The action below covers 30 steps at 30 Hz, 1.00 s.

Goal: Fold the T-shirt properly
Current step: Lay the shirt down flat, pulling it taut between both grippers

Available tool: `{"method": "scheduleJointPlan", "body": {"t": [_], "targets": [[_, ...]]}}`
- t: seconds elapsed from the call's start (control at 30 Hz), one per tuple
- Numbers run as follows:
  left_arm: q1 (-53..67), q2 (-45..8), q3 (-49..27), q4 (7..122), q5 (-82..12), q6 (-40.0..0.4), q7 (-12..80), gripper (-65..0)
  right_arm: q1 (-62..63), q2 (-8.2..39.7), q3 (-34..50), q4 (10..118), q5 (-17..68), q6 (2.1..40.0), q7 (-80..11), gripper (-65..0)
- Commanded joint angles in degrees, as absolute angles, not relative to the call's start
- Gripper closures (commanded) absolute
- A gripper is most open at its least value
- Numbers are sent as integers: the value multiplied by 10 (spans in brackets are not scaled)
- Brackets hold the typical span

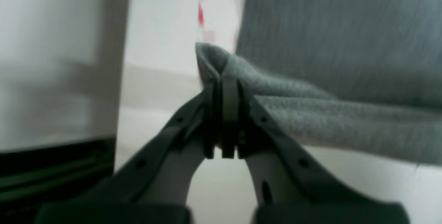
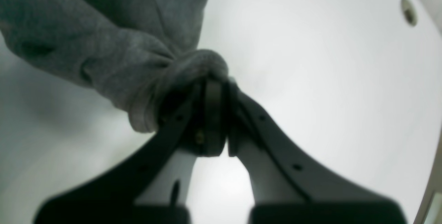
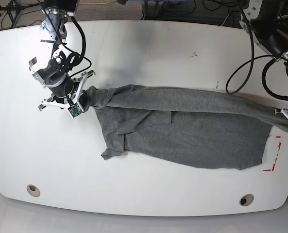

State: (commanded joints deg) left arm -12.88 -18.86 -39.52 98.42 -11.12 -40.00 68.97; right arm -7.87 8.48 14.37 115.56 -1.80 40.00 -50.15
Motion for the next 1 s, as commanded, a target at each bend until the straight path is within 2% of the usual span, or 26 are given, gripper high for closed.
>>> {"method": "scheduleJointPlan", "body": {"t": [0.77, 0.87, 1.0], "targets": [[7, -189, -397, 981, -111, -400, 686, 0, -182, 47, 139, 1155, -18, 400, -503, -10], [9, -189, -397, 981, -111, -400, 686, 0, -188, 44, 139, 1155, -18, 400, -505, -81], [9, -189, -397, 981, -110, -400, 686, 0, -200, 36, 139, 1156, -17, 400, -505, -260]]}}
